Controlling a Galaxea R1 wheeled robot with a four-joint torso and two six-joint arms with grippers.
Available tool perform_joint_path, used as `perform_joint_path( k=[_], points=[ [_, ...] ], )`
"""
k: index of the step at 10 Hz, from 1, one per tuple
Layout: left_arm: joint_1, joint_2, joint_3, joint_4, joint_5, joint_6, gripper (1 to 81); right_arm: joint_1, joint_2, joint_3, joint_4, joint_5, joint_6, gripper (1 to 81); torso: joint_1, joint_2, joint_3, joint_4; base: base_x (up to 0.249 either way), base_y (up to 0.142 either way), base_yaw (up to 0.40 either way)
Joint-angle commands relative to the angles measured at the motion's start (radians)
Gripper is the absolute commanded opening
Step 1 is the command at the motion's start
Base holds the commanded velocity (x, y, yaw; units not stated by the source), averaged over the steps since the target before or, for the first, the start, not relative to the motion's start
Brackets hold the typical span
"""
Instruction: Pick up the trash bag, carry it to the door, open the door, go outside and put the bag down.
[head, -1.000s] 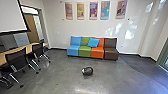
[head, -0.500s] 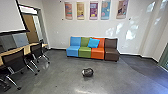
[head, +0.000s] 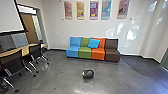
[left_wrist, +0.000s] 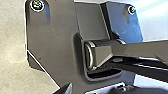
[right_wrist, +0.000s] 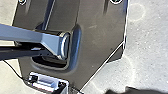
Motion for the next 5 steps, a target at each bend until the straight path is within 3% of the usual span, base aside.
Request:
perform_joint_path(
  k=[1, 2, 5],
  points=[
    [-0.037, 0.006, 0.005, 0.008, 0.057, 0.003, 81.1, 0.039, -0.010, 0.002, -0.008, -0.055, -0.002, 81.1, 0.000, 0.000, 0.000, 0.000, 0.137, 0.000, 0.000],
    [-0.037, 0.006, 0.005, 0.010, 0.057, 0.003, 81.1, 0.039, -0.008, 0.004, -0.008, -0.055, -0.002, 81.1, 0.000, 0.000, 0.000, 0.000, 0.137, 0.000, 0.000],
    [-0.037, 0.003, 0.005, 0.008, 0.057, 0.003, 81.1, 0.039, -0.007, -0.001, -0.009, -0.055, -0.002, 81.1, -0.001, 0.000, 0.000, 0.000, 0.137, -0.064, 0.000]
  ],
)
